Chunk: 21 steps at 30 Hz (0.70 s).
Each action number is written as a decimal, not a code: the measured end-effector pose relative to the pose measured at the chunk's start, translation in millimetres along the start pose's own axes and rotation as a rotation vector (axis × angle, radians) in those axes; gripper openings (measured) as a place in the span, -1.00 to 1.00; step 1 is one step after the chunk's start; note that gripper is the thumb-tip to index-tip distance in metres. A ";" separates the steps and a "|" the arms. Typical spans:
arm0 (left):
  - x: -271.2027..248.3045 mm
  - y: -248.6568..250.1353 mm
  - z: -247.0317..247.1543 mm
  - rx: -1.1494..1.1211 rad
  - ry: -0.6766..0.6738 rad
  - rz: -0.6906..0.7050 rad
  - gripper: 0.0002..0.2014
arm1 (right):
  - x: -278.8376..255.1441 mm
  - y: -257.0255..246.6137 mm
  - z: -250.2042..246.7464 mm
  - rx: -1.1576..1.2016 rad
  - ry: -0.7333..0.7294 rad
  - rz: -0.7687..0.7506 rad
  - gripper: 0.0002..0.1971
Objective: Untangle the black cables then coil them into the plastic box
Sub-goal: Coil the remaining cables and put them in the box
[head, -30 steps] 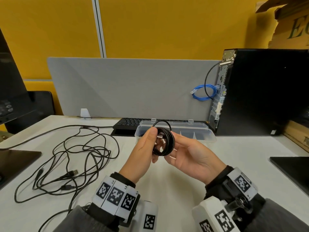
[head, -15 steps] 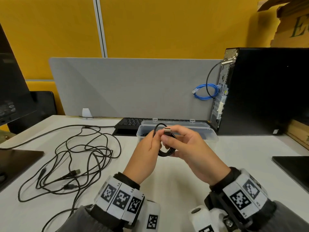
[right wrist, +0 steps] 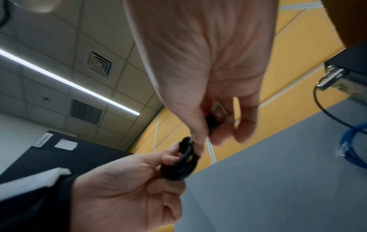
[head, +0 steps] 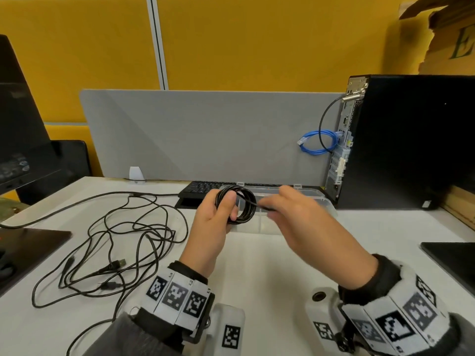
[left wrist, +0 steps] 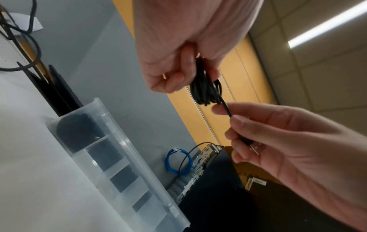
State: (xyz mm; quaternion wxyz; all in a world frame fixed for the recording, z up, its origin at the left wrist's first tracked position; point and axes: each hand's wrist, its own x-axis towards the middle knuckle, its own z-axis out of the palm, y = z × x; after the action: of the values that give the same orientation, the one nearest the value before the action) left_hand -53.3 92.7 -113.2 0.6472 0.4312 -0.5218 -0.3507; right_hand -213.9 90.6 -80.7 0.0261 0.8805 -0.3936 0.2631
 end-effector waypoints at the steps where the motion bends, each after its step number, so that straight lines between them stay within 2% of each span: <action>1: -0.3 -1.7 0.9 0.078 0.005 0.032 -0.80 | -2.5 -3.5 1.3 -0.046 -0.092 0.002 -0.70; 3: -0.9 -7.0 -0.1 0.276 0.021 0.113 -0.89 | -5.0 -13.3 -1.7 0.037 -0.172 -0.039 -0.74; 5: -1.4 -7.6 -4.3 0.414 0.018 0.193 -0.95 | -3.8 -15.9 -9.5 0.032 -0.148 -0.070 -0.77; 6: -0.6 -6.1 -6.6 0.451 -0.015 0.221 -0.92 | -1.5 -12.8 -12.5 -0.050 -0.051 -0.075 -0.76; 8: -0.7 2.3 -6.8 0.355 -0.144 0.210 -0.91 | 1.3 2.5 -19.2 -0.165 0.263 -0.057 -0.81; 9: -2.6 7.0 -4.8 0.266 -0.227 0.173 -0.88 | 2.1 10.5 -22.0 -0.157 0.374 -0.025 -0.84; 10: -4.1 9.7 -2.9 0.180 -0.292 0.129 -0.84 | 2.6 16.9 -21.6 -0.122 0.409 -0.011 -0.83; 12: -7.3 11.1 1.8 0.058 -0.370 0.061 -0.76 | 5.6 24.2 -12.6 0.099 0.348 -0.006 -0.82; 14: -9.6 8.4 6.8 -0.003 -0.363 0.048 -0.72 | 8.8 20.1 -3.4 0.409 0.220 0.069 -0.83; 16: -9.6 6.4 8.9 0.071 -0.287 0.123 -0.75 | 10.1 12.1 2.1 0.732 0.137 0.183 -0.82; 18: -8.8 5.3 9.1 0.144 -0.215 0.201 -0.83 | 9.3 9.1 5.0 1.036 0.117 0.282 -0.80; 21: -8.5 2.2 9.2 0.195 -0.193 0.241 -0.83 | 8.2 7.4 6.9 1.339 0.046 0.393 -0.78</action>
State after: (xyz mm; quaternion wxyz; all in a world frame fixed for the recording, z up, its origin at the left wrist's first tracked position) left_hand -64.1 99.4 -113.5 0.5868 0.3906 -0.6607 -0.2581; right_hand -211.6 78.3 -83.8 -0.5621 0.6137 -0.2979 0.4676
